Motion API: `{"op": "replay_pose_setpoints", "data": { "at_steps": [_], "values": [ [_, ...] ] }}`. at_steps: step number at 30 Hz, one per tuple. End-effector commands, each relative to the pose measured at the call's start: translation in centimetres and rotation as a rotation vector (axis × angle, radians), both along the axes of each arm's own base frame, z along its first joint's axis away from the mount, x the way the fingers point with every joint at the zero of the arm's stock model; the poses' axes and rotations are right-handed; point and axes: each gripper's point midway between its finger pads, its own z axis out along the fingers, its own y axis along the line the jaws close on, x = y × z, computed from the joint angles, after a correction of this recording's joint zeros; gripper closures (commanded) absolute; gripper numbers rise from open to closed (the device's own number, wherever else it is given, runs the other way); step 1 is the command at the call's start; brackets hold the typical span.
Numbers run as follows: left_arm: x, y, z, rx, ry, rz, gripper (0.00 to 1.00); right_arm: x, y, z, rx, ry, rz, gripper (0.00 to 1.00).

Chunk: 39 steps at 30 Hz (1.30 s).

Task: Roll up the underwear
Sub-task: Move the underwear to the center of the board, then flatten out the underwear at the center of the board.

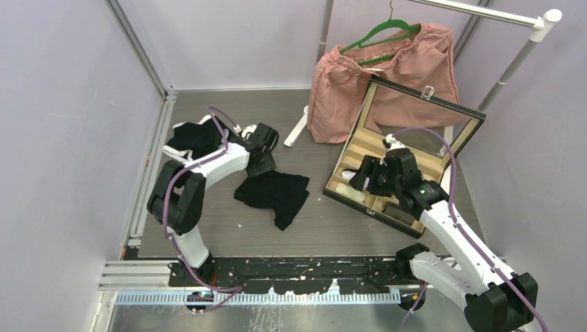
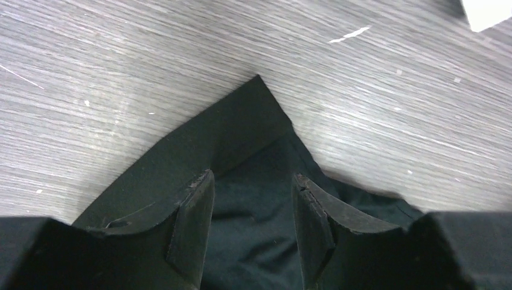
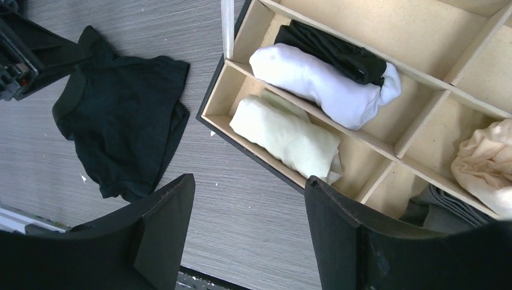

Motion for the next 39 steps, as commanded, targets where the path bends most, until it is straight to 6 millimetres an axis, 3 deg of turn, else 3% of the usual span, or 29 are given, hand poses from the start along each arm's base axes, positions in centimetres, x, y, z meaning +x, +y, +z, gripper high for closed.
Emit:
{"op": "replay_pose_setpoints", "data": {
  "at_steps": [1, 5, 8, 10, 13, 14, 17, 20, 24, 26, 28, 31, 35, 37, 39],
  "values": [
    [1.6, 1.0, 0.0, 0.032, -0.017, 0.047, 0.48, 0.1, 0.2, 0.4, 0.013, -0.015, 0.011, 0.28],
    [2.5, 1.1, -1.3, 0.046, 0.003, 0.046, 0.49, 0.0, 0.3, 0.3, 0.010, -0.013, 0.019, 0.28],
    [2.8, 0.9, -2.3, 0.051, 0.017, 0.028, 0.58, 0.0, 0.2, 0.5, 0.009, -0.016, 0.020, 0.28],
    [3.0, 0.7, -2.7, 0.052, 0.021, 0.018, 0.69, -0.1, 0.2, 0.5, 0.008, -0.016, 0.022, 0.28],
    [3.4, 0.3, -2.8, 0.041, 0.024, -0.007, 0.99, -0.2, 0.2, 0.6, 0.007, -0.017, 0.024, 0.28],
    [3.6, -0.4, -2.5, 0.008, 0.012, -0.033, 0.99, -0.2, 0.2, 0.6, 0.007, -0.017, 0.024, 0.28],
    [4.4, -4.4, 0.1, -0.172, -0.075, -0.210, 0.99, -0.3, 0.1, 0.7, 0.008, -0.022, 0.021, 0.28],
    [3.7, -9.0, 4.5, -0.337, -0.154, -0.429, 0.99, -0.2, 0.0, 1.1, 0.012, -0.040, 0.015, 0.28],
    [0.4, -13.4, 8.6, -0.376, -0.213, -0.703, 0.99, -0.1, 0.0, 1.4, 0.020, -0.059, 0.009, 0.28],
    [-2.0, -13.6, 9.3, -0.360, -0.201, -0.786, 0.99, -0.1, 0.0, 1.4, 0.023, -0.056, 0.007, 0.28],
    [-3.9, -12.4, 9.1, -0.349, -0.201, -0.798, 0.99, -0.2, 0.0, 1.3, 0.024, -0.052, 0.007, 0.28],
    [-5.6, -8.0, 8.3, -0.244, -0.217, -0.701, 0.99, -0.1, 0.1, 1.1, 0.028, -0.050, 0.008, 0.28],
    [-6.1, 1.9, 6.2, -0.050, -0.154, -0.335, 0.92, 0.1, 0.5, 0.9, 0.039, -0.038, 0.019, 0.28],
    [-6.3, 5.4, 5.6, -0.020, -0.124, -0.199, 0.80, 0.1, 0.8, 0.6, 0.047, -0.026, 0.026, 0.28],
    [-6.6, 7.2, 5.0, -0.016, -0.103, -0.119, 0.65, 0.1, 1.1, 0.6, 0.061, -0.019, 0.034, 0.28]
  ]
}}
